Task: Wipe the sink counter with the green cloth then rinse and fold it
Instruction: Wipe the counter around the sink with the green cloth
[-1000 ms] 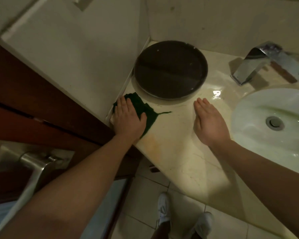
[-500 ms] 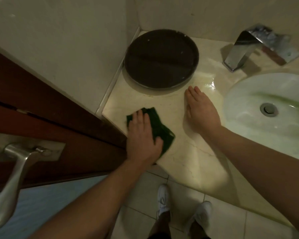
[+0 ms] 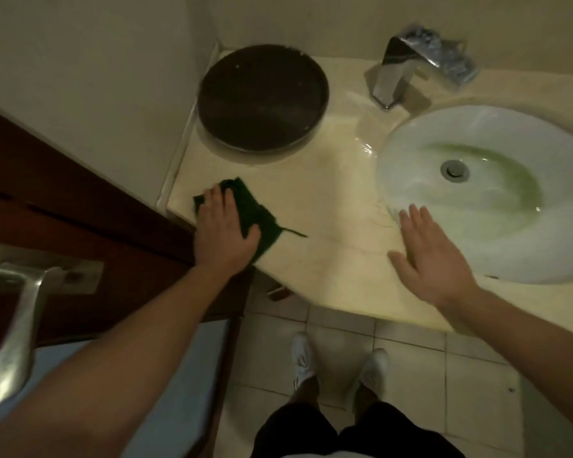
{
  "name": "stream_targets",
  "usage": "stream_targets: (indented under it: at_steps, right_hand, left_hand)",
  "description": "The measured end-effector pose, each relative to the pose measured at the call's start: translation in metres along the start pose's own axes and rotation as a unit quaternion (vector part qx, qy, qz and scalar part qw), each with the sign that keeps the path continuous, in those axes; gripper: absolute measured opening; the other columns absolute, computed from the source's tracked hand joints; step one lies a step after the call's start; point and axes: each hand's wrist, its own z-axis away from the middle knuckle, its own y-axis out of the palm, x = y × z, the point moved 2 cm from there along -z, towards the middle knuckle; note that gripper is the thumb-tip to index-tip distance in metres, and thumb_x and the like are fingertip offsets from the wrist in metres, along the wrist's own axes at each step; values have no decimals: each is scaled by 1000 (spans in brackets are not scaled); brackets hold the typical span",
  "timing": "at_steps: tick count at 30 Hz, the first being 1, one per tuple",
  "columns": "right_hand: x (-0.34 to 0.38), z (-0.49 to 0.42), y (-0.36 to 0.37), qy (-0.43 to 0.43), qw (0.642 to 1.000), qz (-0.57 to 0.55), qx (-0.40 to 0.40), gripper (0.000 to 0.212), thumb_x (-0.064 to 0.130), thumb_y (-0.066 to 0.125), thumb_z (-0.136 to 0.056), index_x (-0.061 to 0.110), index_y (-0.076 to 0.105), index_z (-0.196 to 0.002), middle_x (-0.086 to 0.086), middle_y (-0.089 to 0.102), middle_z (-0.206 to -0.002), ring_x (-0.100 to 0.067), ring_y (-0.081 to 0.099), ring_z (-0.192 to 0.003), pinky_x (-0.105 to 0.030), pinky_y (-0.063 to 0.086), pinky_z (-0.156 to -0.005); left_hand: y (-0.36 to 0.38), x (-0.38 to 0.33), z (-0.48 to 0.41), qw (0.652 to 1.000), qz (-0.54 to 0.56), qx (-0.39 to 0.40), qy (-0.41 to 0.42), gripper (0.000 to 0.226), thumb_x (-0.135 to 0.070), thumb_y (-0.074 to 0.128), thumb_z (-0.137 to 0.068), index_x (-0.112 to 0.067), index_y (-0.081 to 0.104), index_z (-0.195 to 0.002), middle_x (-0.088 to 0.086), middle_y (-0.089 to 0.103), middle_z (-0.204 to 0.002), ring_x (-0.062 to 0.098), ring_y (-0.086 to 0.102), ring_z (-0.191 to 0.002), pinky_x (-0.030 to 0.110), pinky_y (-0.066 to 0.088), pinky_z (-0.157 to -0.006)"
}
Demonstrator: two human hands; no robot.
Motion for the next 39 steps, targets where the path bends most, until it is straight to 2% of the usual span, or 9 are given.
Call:
stream_targets:
  at_steps: [4,11,14,16,19,22,26,34,39]
  right_hand:
    - [-6,9,12,-17,999,32,2,72,51,23,-96,15,5,-155,-6,7,-163,-21,4,-150,-39,14,-121]
    - [-6,10,14,-21,999,-5,-35,61,36,19,-100,10,13,-154,-6,13,-161,-14,5,-149,-30,8,-120]
    - [-8,13,11,-11,996,-59,-61,59,31,17,-98,9,20,-153,-7,21,-159,-12,12,-147,-32,17,-120]
    - [-9,16,6,11,990,-111,-86,58,30,18,-97,10,24,-152,-6,25,-158,-12,16,-146,-32,20,-120]
    - [1,16,-9,56,982,-148,-107,59,28,27,-96,13,23,-153,-6,23,-159,-15,14,-148,-29,8,-120]
    - [40,8,-13,-6,993,-67,-93,65,32,40,-93,13,22,-153,-5,21,-160,-22,12,-149,-39,7,-122]
    - [72,0,14,-5,999,7,-30,74,47,35,-94,11,14,-154,-8,11,-162,-24,6,-150,-44,10,-122]
    - [82,-123,-3,132,988,-14,-74,70,38,32,-96,1,13,-152,-18,15,-160,-33,11,-148,-44,12,-122]
    - [128,-177,-8,55,996,12,-64,68,40,28,-96,4,14,-153,-15,14,-161,-30,9,-149,-41,3,-119]
  left_hand:
    - [1,-20,3,1000,6,-8,-2,88,-54,34,-84,-3,11,-152,22,13,-159,38,9,-146,51,8,-120]
    - [18,-168,59,990,33,39,134,89,-51,40,-83,-1,14,-151,25,10,-159,40,5,-147,52,7,-120]
    - [25,-218,73,979,64,60,184,85,-48,40,-85,-2,14,-151,24,10,-159,38,4,-147,51,8,-120]
    - [27,-222,73,970,78,67,221,82,-46,40,-86,-4,14,-151,22,10,-160,35,3,-148,50,9,-120]
    - [21,-192,63,947,91,62,301,75,-45,32,-92,-8,9,-153,15,6,-162,28,-2,-149,49,11,-120]
    - [13,-137,35,969,130,27,210,71,-43,21,-94,-11,-2,-153,9,0,-163,21,-11,-149,43,3,-122]
    - [10,-74,-10,999,34,8,35,73,-47,20,-95,-8,-6,-152,12,-4,-162,25,-8,-149,45,3,-121]
    - [13,-71,-15,999,32,-8,26,78,-46,22,-91,-3,-3,-152,14,-2,-162,27,-3,-149,44,6,-122]
    - [16,-70,-17,999,35,0,37,77,-41,15,-88,-3,-6,-151,14,-6,-162,26,-5,-149,42,4,-122]
